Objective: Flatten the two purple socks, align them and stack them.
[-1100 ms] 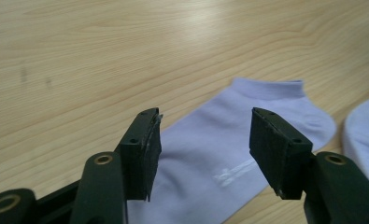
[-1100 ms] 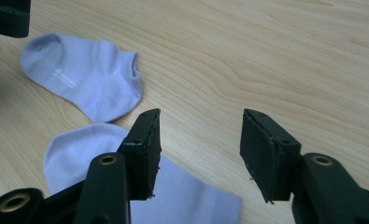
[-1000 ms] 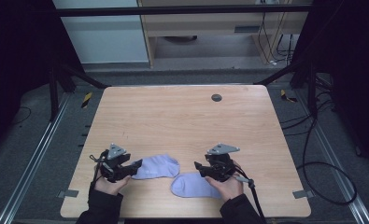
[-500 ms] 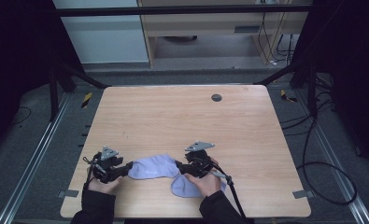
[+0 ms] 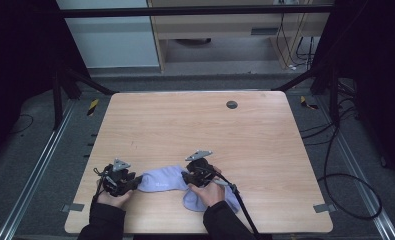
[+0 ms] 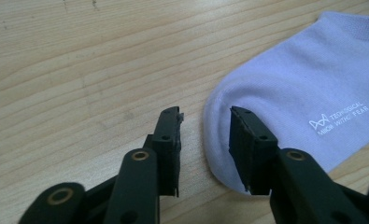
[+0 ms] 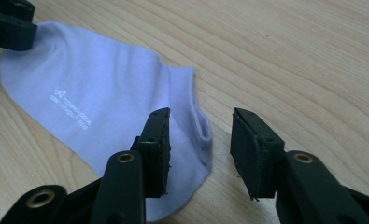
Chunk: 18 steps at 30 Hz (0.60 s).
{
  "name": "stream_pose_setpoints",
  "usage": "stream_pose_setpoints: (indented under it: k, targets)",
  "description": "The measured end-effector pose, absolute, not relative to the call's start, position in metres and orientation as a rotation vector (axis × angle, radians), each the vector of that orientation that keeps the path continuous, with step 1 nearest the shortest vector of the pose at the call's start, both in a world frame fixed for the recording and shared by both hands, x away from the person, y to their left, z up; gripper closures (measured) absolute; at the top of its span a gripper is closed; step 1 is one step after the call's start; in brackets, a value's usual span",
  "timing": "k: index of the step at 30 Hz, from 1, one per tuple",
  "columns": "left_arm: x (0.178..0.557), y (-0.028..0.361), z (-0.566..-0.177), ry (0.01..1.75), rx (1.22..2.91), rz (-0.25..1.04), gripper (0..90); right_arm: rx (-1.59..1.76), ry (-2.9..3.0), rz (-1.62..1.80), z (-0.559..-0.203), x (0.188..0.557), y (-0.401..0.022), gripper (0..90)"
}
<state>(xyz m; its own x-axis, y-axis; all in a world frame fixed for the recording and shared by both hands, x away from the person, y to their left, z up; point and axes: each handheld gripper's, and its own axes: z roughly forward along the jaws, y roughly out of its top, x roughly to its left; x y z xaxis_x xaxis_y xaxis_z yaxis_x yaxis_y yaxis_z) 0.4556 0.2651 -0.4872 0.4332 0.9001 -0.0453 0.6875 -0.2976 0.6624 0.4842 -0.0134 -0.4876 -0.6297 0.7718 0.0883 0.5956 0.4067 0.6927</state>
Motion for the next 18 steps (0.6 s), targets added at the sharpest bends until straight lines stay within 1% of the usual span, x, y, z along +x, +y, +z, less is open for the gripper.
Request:
stream_pose_setpoints:
  k: [3, 4, 5, 6, 10, 11, 12, 18]
  targets:
    - [0.457, 0.263, -0.488, 1.340, 2.092, 0.437, 71.6, 1.194, 2.429, 1.019, -0.491, 0.485, -0.012, 61.4]
    - [0.457, 0.263, -0.488, 1.337, 2.090, 0.431, 75.8, 1.192, 2.439, 0.999, -0.493, 0.485, -0.010, 64.4]
    - [0.457, 0.262, -0.488, 1.341, 2.090, 0.431, 75.8, 1.192, 2.439, 0.999, -0.493, 0.485, -0.010, 64.4]
    - [0.457, 0.261, -0.488, 1.338, 2.096, 0.425, 78.2, 1.183, 2.440, 0.997, -0.494, 0.485, -0.009, 66.2]
    - [0.457, 0.258, -0.487, 1.345, 2.098, 0.421, 86.4, 1.189, 2.444, 0.986, -0.493, 0.483, -0.006, 78.1]
    - [0.457, 0.258, -0.487, 1.347, 2.095, 0.421, 86.4, 1.177, 2.440, 0.979, -0.493, 0.482, -0.005, 82.5]
    - [0.457, 0.259, -0.486, 1.347, 2.093, 0.416, 86.6, 1.182, 2.438, 0.976, -0.492, 0.481, -0.004, 84.9]
    - [0.453, 0.260, -0.474, 1.336, 2.034, 0.428, 87.0, 1.191, 2.403, 1.105, -0.481, 0.478, -0.007, 86.0]
